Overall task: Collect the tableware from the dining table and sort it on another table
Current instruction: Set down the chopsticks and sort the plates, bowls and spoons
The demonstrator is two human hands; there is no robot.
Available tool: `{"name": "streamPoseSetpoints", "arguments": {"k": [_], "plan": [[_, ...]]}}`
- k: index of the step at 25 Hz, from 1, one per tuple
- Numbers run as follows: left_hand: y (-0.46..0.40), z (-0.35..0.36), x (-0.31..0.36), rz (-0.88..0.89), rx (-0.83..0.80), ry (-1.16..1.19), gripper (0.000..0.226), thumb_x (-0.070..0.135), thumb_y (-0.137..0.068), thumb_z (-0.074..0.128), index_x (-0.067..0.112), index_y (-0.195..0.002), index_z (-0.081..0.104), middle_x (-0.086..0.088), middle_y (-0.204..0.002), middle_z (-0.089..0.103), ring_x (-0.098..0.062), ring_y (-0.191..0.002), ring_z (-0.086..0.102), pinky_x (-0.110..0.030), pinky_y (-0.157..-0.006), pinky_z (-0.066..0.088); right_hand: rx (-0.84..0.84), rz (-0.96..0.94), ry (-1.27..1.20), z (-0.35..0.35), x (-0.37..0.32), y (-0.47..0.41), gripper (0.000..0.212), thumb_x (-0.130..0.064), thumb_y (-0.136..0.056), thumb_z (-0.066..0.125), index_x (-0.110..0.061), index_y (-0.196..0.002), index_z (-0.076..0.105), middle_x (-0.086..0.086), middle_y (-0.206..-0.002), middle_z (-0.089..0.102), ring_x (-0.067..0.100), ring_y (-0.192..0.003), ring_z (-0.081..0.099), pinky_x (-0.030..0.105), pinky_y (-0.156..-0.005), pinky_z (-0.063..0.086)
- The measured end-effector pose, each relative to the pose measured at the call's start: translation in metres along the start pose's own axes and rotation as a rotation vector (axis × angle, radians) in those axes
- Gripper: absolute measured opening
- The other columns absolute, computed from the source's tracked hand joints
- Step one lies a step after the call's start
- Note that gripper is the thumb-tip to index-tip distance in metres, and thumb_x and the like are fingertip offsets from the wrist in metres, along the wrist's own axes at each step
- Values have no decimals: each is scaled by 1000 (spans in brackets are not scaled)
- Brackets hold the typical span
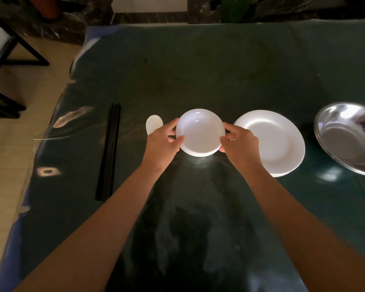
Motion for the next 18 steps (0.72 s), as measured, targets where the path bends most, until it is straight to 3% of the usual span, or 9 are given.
{"name": "streamPoseSetpoints", "arguments": {"k": [4, 6, 8, 10, 14, 18], "plan": [[-5, -2, -5, -62, -29, -6, 43, 21, -89, 54, 20, -131, 50, -4, -112, 68, -17, -90, 67, -39, -79, 57, -55, 18, 18, 2, -4, -3, 35, -21, -88, 56, -20, -123, 56, 5, -113, 68, 11, -80, 57, 22, -78, 44], [8, -24, -12, -29, 79, -144, 41, 31, -89, 54, 20, -128, 52, 1, -109, 68, -15, -84, 65, -34, -76, 55, -8, 35, 60, -10, -6, -1, 37, -26, -88, 56, -19, -125, 54, 5, -112, 69, 20, -88, 63, 31, -88, 48], [35, -52, -9, 189, 194, -372, 37, 31, -85, 61, 20, -120, 57, 3, -103, 66, -13, -81, 62, -27, -66, 51, 144, -57, 166, -30, -28, -2, 36, -28, -86, 58, -19, -121, 57, 4, -109, 68, 24, -94, 63, 34, -85, 47], [59, -58, -12, 415, 142, -582, 41, 25, -77, 71, 15, -116, 61, -2, -105, 65, -18, -90, 63, -26, -62, 51, 170, -252, 197, -25, -69, -10, 33, -26, -84, 61, -18, -116, 61, 6, -109, 65, 24, -93, 62, 35, -81, 48], [70, -46, -36, 545, -66, -791, 53, 18, -64, 83, 11, -113, 65, -9, -112, 65, -23, -93, 66, -29, -57, 57, -152, -514, 348, 52, -140, -35, 36, -25, -85, 61, -19, -120, 59, 8, -115, 61, 24, -103, 59, 35, -88, 46], [64, -43, -42, 548, -103, -790, 48, 19, -69, 79, 14, -115, 64, -7, -118, 62, -17, -83, 66, -26, -47, 54, -432, -515, 548, 127, -155, -54, 40, -16, -85, 59, -19, -125, 55, 4, -128, 57, 23, -114, 54, 32, -93, 43]]}}
Point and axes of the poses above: each hand's wrist, its own y-axis away from the middle knuckle, its own z-axis out of the palm, x = y × z, the point moved 9 cm from there along -y, towards the middle knuckle
